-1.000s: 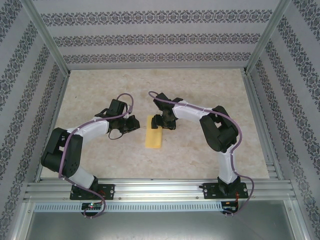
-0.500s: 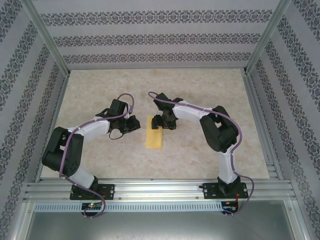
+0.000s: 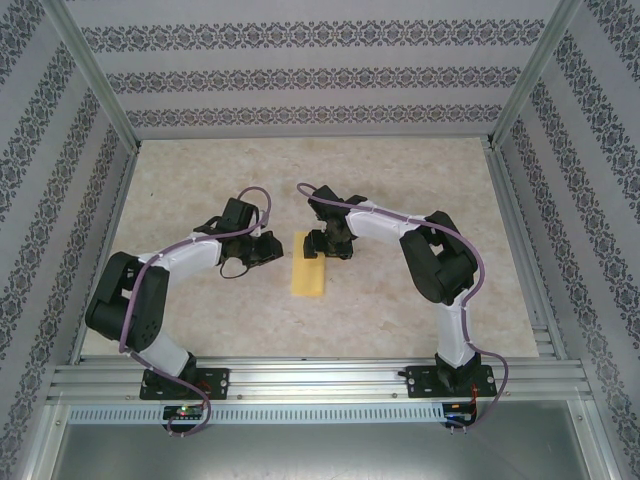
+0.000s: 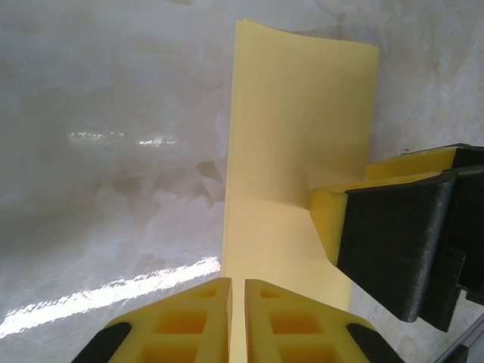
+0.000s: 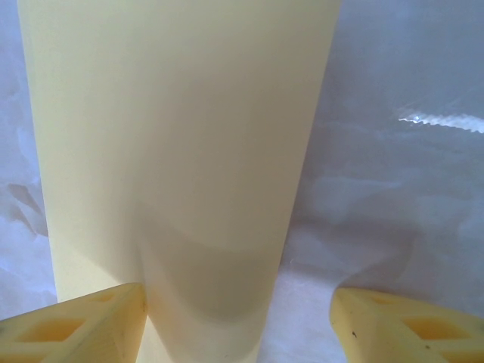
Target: Fold a paper plane with a square sheet of paper (pick it up from the middle)
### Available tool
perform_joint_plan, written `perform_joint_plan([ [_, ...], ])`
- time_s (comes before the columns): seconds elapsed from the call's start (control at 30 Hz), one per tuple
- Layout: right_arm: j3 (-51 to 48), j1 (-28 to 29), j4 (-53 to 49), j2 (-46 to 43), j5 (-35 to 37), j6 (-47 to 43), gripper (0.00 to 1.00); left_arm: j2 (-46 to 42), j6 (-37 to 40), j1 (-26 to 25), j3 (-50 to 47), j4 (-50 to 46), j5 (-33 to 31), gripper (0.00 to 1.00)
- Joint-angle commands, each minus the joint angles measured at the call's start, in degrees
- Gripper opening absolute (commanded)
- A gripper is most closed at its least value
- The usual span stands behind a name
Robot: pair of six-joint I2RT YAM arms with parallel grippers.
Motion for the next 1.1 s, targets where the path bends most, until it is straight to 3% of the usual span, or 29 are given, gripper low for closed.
perform_joint_plan([
  [0.0,-2.91,-1.27,-0.95,4.32,5.89,0.61,0.69,0.67,-0.7,-0.8,1.57,0.01,0.34,0.14],
  [0.3,-2.86,-1.32,-1.49,4.32,6.16,0.05,0.69,1.33,-0.91,-1.14,1.85,0.81,1.24,0.14],
  [0.4,-2.93,-1.31,-1.65,4.5,6.33,0.05,0.69,2.69,-1.75,-1.79,2.36,2.17,2.17,0.11],
  [0.47,-3.09,-1.35,-1.62,4.62,6.34,0.18,0.69,4.01,-2.39,-2.47,3.01,2.94,2.58,0.0],
  [1.07,-2.86,-1.27,-1.75,4.94,6.25,-0.01,0.69,12.21,-5.43,-4.96,6.01,6.65,3.29,0.0],
])
